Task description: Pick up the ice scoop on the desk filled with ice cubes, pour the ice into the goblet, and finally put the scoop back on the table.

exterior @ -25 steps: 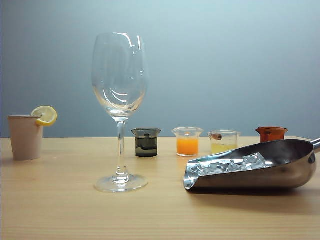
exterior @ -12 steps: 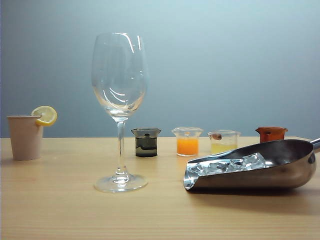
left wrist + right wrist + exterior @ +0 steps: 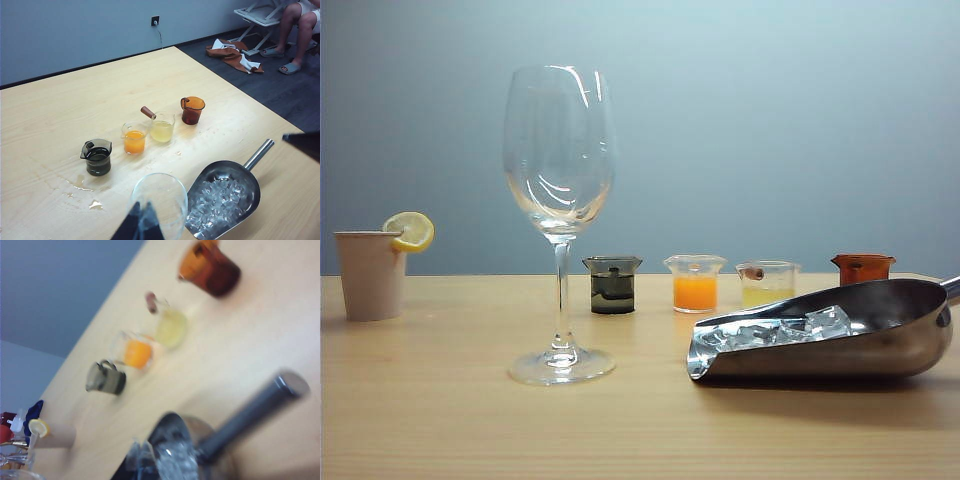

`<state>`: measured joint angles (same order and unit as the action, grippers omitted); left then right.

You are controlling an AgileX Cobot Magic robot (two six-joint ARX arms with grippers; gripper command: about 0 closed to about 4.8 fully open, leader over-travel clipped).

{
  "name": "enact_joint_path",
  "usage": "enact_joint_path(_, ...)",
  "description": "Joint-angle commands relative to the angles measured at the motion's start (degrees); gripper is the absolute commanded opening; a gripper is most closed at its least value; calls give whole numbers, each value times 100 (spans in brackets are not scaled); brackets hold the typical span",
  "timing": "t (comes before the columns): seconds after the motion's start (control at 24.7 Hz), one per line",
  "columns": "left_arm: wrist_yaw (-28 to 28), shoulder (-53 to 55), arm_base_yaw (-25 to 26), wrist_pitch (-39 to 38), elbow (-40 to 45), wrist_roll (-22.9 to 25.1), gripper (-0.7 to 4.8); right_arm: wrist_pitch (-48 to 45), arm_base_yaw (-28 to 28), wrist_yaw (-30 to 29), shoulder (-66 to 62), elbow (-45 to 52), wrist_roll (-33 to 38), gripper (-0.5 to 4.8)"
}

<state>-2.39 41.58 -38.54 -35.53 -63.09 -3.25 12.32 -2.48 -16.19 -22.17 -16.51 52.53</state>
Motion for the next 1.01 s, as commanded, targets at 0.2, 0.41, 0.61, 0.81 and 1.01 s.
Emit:
enact_joint_path(0.2,4,-7,0,87,-35,26,-5,-223,-2,-98,39,433,470,192)
enact_joint_path(0.41,2,-7,0,85,-35,26,-5,-214,0,-129,39,459,468,344)
enact_joint_path(0.61,2,-7,0,83,-35,26,-5,-251,7,151,39,492,667,348)
enact_joint_path(0.81,2,-7,0,83,-35,28,-5,-476,2,142,39,826,955,348)
enact_joint_path(1.01,0,-7,0,83,-35,28,-5,-708,4,149,37,1051,1049,348)
